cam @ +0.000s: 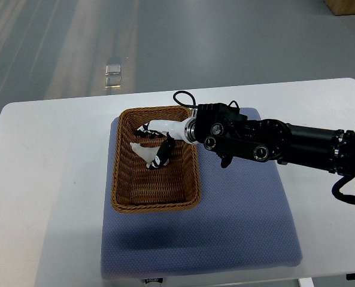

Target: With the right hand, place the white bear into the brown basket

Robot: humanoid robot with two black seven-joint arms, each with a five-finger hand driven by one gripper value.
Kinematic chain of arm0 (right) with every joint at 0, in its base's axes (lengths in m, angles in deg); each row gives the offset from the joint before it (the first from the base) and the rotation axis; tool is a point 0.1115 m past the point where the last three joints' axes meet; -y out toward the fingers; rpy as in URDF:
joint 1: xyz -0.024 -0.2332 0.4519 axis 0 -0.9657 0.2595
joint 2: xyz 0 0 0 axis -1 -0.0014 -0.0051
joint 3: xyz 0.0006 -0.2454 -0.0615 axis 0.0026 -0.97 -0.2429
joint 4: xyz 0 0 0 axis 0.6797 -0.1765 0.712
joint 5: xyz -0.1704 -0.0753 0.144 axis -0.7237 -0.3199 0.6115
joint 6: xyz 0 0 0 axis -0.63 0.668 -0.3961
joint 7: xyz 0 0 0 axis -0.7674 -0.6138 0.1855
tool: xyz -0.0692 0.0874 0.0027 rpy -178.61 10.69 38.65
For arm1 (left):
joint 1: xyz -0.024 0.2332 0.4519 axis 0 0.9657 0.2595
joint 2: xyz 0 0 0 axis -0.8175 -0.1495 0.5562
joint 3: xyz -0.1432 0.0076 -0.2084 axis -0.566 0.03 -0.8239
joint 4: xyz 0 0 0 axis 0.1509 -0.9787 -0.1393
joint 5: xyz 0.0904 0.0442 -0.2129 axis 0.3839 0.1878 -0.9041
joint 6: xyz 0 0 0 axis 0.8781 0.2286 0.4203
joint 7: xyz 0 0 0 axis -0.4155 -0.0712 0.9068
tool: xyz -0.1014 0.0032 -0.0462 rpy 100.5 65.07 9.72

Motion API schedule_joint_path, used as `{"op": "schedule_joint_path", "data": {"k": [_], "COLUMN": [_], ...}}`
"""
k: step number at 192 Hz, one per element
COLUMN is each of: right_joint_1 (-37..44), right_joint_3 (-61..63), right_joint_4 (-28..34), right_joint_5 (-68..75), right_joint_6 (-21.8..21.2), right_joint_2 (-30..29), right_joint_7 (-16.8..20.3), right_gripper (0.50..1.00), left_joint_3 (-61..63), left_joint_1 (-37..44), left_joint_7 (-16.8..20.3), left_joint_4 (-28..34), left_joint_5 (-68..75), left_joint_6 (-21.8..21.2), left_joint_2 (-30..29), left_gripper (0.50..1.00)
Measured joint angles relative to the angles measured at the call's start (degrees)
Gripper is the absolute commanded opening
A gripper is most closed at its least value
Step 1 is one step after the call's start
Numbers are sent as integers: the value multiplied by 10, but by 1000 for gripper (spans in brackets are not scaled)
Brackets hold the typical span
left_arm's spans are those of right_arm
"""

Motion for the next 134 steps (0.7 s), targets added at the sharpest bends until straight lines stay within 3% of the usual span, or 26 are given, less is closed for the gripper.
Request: {"op": "schedule_joint_path", "data": {"k": [64, 106, 134], "right_joint_1": [5, -141, -228], "right_joint_3": [176, 463, 611], "right_joint_4": [0, -4, -5], "right_joint_5": [12, 16, 55], "right_joint_6": [0, 59, 65], "right_joint_2": [113, 125, 82], "right_joint_7": [-6, -76, -97], "right_gripper": [924, 924, 924], "left_joint_3": [0, 1, 1], "left_joint_1": [0, 0, 0], "left_joint_7": [0, 0, 0], "left_joint_4": [0, -2, -3], "left_joint_5": [0, 0, 0], "left_joint_6": [0, 0, 0], "left_joint_2": [0, 0, 0], "left_gripper": [1000, 1000, 1000]}}
